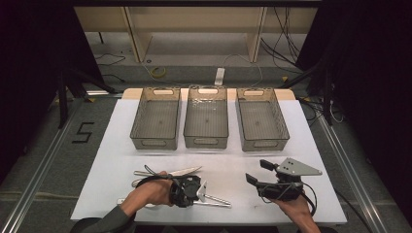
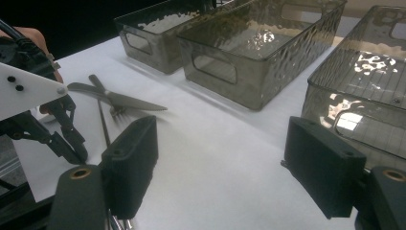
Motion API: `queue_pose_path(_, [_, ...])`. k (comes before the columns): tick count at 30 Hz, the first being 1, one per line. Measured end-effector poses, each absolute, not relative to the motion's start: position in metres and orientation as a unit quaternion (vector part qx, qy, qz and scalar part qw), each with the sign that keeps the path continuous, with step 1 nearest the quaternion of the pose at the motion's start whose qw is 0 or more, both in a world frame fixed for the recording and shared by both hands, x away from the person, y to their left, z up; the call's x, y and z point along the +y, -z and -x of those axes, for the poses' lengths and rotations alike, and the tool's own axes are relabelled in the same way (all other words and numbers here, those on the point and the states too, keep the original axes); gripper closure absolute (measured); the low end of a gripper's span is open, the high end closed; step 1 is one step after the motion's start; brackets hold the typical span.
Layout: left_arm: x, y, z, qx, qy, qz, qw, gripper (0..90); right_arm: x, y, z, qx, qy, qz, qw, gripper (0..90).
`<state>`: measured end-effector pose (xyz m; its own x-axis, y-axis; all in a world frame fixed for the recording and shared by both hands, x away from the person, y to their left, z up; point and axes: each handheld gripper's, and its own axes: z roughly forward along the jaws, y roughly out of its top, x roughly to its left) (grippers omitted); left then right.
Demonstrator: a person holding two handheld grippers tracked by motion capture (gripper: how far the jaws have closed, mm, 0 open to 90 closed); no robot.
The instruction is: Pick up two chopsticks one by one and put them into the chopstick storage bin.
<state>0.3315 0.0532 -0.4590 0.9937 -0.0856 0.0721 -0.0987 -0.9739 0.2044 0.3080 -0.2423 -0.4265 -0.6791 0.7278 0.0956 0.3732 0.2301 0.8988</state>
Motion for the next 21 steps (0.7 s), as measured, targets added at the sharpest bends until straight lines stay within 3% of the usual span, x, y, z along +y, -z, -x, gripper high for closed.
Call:
queue_pose_path(9, [0.052,0.456,-0.33,-0.05,-0.042,-0.991,0.117,85.3,-0.244,0.426,-0.308,0.763,-0.506,-0.362,0.177,28.4])
queue_pose_path(21, [0.056,0.426,-0.337,-0.003,-0.052,-0.979,0.197,85.2,-0.247,0.425,-0.308,0.755,-0.512,-0.368,0.182,28.7])
